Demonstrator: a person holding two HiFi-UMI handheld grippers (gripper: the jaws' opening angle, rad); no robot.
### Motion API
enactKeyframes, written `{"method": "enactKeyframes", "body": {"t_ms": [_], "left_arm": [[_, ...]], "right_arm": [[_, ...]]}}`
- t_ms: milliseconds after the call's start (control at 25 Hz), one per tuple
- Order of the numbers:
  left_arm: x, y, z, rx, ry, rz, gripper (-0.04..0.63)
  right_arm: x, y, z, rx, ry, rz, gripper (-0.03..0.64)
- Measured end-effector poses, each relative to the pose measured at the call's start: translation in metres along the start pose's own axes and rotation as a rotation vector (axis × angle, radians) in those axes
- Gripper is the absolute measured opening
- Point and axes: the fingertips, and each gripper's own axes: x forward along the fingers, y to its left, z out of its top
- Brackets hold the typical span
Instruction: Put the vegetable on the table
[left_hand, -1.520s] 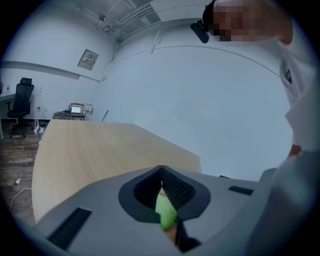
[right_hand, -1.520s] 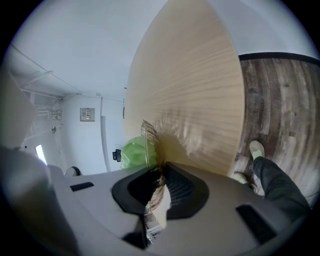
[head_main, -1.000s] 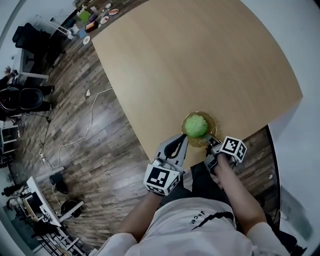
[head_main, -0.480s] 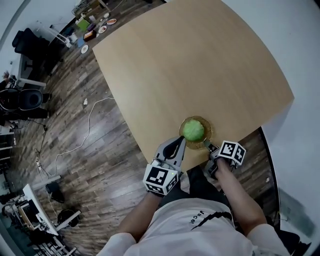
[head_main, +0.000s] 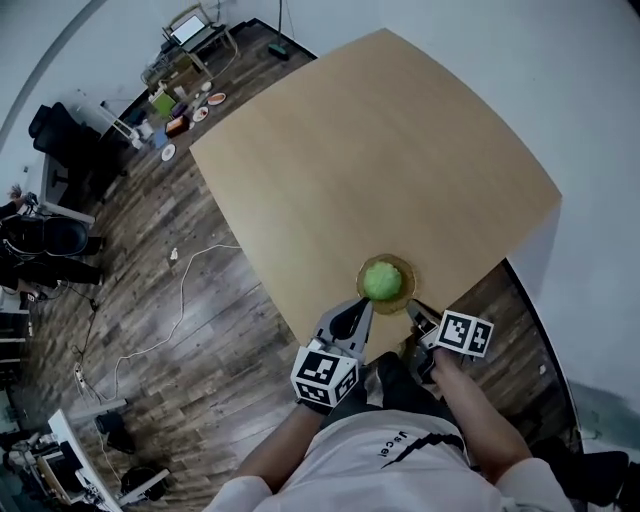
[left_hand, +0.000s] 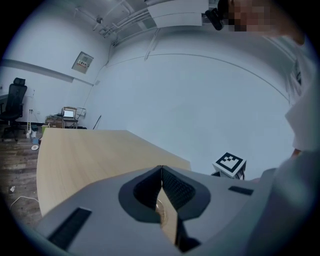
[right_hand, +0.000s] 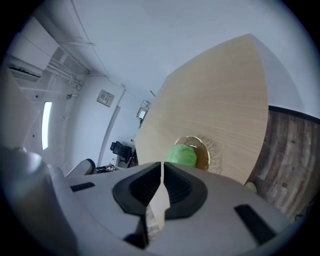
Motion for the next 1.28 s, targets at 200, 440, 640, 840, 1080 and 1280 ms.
{"method": "enactKeyframes", "body": {"t_ms": [200, 440, 640, 840, 1080, 1280], "left_arm": [[-0.021, -0.023, 0.01, 0.015, 0.009, -0.056, 0.014], [-0.045, -0.049, 0.033, 0.041, 0.007, -0.109, 0.014], [-0.072, -0.058, 0.053, 0.046, -0.041, -0.146, 0.014], [-0.082, -0.07, 0.055, 0.066, -0.067, -0.168, 0.014], [-0.097, -0.075, 0.066, 0.078, -0.091, -0.178, 0.014], [-0.114, -0.074, 0.089, 0.073, -0.108, -0.187, 0.014]], "right_arm": [[-0.033, 0.066, 0.003, -0.137, -0.103, 0.105, 0.021], [-0.076, 0.124, 0.002, -0.34, -0.218, 0.162, 0.015], [-0.097, 0.157, -0.008, -0.464, -0.293, 0.167, 0.014], [-0.112, 0.161, -0.014, -0.479, -0.35, 0.174, 0.014], [-0.127, 0.172, -0.018, -0.492, -0.394, 0.162, 0.014], [-0.136, 0.197, -0.018, -0.508, -0.406, 0.147, 0.014]]}}
